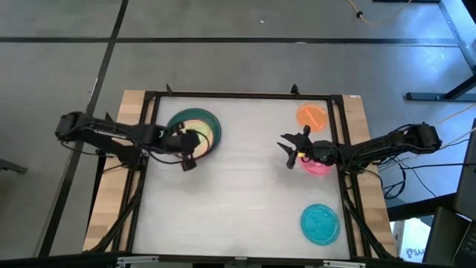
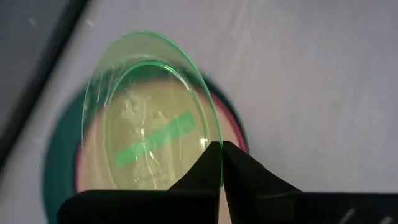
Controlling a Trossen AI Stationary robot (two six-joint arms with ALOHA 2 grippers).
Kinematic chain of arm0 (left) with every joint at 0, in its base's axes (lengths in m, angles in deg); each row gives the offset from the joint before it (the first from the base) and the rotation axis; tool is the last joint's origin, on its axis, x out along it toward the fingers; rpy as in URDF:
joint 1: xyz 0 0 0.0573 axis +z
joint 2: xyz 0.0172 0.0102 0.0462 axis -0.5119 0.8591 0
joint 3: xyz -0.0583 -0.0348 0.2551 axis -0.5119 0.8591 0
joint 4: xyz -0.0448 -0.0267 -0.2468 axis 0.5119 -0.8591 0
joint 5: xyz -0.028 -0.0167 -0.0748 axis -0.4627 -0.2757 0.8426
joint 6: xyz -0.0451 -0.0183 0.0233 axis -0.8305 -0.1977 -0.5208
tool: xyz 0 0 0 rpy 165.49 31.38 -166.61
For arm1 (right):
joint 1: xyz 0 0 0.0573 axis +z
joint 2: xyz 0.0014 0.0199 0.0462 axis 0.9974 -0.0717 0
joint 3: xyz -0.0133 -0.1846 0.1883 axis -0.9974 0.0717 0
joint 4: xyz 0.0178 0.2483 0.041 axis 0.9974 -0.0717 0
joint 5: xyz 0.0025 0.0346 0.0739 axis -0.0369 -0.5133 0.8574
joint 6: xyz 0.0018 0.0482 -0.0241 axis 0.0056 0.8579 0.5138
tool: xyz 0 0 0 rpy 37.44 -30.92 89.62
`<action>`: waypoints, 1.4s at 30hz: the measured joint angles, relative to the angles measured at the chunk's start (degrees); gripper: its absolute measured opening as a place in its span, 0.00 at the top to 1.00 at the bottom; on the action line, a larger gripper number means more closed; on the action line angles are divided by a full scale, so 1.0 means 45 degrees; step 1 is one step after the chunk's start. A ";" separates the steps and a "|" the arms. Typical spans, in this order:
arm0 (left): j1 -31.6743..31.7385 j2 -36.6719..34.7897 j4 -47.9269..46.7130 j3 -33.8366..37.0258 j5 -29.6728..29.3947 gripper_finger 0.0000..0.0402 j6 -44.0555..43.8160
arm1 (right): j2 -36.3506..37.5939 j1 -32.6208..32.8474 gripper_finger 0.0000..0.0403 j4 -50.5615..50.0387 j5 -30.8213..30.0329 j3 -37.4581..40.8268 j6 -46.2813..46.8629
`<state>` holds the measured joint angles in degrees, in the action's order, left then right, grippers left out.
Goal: Stack plastic plates
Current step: Stack the green plate on top of the light orange plate, then stack the orange plate on top of the green plate
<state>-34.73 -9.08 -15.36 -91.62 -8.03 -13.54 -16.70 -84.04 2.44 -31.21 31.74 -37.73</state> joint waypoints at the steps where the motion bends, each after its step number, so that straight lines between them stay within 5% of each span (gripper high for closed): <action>1: 0.0000 -0.0200 -0.0003 0.0391 0.0185 0.99 -0.0146 | 0.0000 -0.0005 0.62 0.0000 0.0000 0.0000 0.0000; 13: 0.0296 -0.0412 0.1351 0.3006 0.0285 0.95 -0.0797 | 0.0000 0.0000 0.62 0.0019 -0.0010 0.0000 0.0000; 21: 0.1017 -0.0412 0.2295 0.3612 0.0341 0.76 -0.0669 | 0.0000 -0.0002 0.62 0.0007 -0.0008 0.0000 0.0068; 30: -0.0071 -0.0412 0.7696 0.5595 0.0646 0.62 0.0030 | 0.0042 0.0000 0.62 -0.0320 -0.0471 -0.0030 -0.0473; 36: -0.1006 -0.0407 1.1709 0.6719 0.0425 0.61 0.0814 | 0.0123 -0.0053 0.62 -0.5670 -0.2010 -0.2162 -0.0759; 42: -0.1536 -0.0866 1.2461 0.6757 -0.0600 0.61 0.1725 | 0.0022 -0.1166 0.62 -1.0981 -0.2250 -0.4446 0.0343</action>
<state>-41.65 -12.98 40.72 -61.21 -10.73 -5.78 -16.60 -89.29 -46.98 -41.34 11.73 -36.19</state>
